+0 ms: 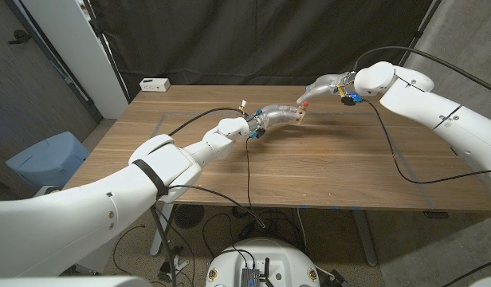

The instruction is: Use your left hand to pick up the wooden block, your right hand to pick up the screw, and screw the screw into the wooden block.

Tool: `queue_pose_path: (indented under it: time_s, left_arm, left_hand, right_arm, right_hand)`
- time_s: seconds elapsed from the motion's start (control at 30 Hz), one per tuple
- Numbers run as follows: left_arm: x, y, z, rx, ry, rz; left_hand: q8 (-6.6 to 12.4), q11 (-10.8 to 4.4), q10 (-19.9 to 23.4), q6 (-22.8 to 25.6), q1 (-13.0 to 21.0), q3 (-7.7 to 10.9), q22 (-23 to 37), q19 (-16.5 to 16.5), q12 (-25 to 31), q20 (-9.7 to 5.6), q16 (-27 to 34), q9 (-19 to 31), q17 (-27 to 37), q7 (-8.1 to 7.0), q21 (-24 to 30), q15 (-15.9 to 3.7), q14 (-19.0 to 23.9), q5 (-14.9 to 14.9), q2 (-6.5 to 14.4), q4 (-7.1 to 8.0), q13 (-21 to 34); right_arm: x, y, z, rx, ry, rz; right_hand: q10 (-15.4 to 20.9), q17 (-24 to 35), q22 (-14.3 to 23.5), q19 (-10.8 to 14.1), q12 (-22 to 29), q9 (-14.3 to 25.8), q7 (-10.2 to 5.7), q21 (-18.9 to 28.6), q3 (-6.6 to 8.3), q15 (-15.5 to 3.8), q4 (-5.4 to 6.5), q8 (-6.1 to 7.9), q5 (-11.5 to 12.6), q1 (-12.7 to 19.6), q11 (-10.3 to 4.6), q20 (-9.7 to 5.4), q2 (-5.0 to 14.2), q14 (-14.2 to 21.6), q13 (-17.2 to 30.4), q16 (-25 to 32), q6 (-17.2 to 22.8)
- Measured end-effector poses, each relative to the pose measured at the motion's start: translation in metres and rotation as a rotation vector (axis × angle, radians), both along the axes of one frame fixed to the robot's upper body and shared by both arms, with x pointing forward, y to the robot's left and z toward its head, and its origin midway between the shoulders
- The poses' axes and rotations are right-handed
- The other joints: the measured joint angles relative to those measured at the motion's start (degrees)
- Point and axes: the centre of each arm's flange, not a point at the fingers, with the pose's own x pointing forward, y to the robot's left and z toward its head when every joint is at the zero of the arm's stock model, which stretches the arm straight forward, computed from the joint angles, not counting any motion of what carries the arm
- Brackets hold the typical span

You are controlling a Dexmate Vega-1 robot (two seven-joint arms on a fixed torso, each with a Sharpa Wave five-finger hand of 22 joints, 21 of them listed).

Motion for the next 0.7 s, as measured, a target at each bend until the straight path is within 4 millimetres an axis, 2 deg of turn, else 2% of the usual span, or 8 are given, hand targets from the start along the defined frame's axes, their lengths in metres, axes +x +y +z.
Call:
queue_pose_path:
  time_s: [0.13,0.4,0.7]
  left_arm:
    - [-0.0003,0.0000,0.0002,0.001,-0.002,-0.003]
    - [-0.0009,0.0000,-0.0009,0.002,-0.003,-0.008]
    - [-0.0011,0.0000,-0.0014,0.004,-0.003,-0.010]
  left_hand:
    - [0.00,0.00,0.0,-0.2,0.0,-0.01,0.0,0.0,0.0,0.00,0.0,0.0,0.1,0.04,0.0,0.00,0.0,0.0,0.0,0.01,0.0]
    - [0.00,0.00,0.0,0.0,0.0,-0.17,0.0,0.0,0.0,0.00,0.0,0.0,0.0,-0.08,0.0,0.00,0.0,0.0,0.0,0.16,0.0]
    - [0.00,0.00,0.0,0.2,0.0,-0.17,0.0,0.0,0.0,0.00,0.0,0.0,0.0,-0.07,0.0,0.00,0.0,0.0,0.0,0.16,0.0]
  right_arm:
    - [-0.0004,-0.0016,0.0011,0.005,0.001,0.005]
    - [0.0003,-0.0050,0.0005,0.015,0.006,0.009]
    - [0.0014,-0.0087,-0.0003,0.021,0.009,0.006]
  right_hand:
    - [0.6,0.0,0.0,0.3,0.4,0.0,-1.01,0.0,1.23,-0.54,-0.34,0.00,0.4,2.1,-0.91,-0.31,0.21,0.5,0.0,0.4,1.0]
    - [1.0,-0.2,0.0,1.2,0.6,0.0,-2.19,0.5,2.59,-1.21,-0.55,0.40,0.4,5.3,-1.94,-0.72,0.23,1.1,0.0,0.4,2.6]
    - [1.4,-0.3,0.0,2.3,0.6,0.0,-2.81,0.5,3.86,-2.21,-0.69,1.16,0.4,9.1,-2.96,-0.80,-0.09,1.7,0.0,0.9,4.9]
